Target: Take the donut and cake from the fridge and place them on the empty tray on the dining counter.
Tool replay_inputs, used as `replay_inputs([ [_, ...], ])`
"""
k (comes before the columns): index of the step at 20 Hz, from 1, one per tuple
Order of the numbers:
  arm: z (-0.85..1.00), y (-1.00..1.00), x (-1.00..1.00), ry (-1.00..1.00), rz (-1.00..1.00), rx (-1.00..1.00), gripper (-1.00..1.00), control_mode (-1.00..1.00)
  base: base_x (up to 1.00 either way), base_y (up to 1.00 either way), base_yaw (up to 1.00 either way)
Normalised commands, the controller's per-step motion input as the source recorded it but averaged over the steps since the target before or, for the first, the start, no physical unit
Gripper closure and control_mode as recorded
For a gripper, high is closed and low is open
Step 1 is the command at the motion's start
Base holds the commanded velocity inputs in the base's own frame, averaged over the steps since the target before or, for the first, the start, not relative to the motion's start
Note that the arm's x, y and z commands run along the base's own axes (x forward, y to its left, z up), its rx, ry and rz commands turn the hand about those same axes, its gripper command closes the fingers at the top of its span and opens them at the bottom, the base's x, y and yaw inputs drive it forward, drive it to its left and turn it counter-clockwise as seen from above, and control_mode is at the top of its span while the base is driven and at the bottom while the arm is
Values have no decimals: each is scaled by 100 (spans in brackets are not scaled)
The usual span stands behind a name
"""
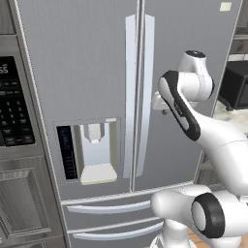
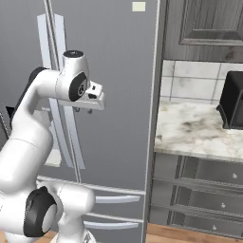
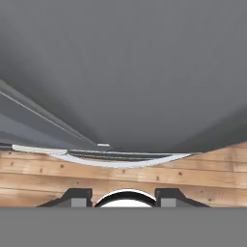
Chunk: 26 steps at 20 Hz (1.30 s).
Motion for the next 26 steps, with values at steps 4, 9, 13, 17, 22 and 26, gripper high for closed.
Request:
replay_inputs([
  [4, 0, 0, -22, 0, 0, 0, -100, -100, 0, 0, 0],
  [9, -16, 0, -58, 0, 0, 0, -100, -100, 0, 0, 0],
  [13, -20, 0, -58, 0, 0, 0, -100, -100, 0, 0, 0],
  [17, -16, 0, -52, 0, 0, 0, -100, -100, 0, 0, 0],
  [22, -16, 0, -39, 0, 0, 0, -100, -100, 0, 0, 0],
  [26, -20, 0, -23, 0, 0, 0, -100, -100, 0, 0, 0],
])
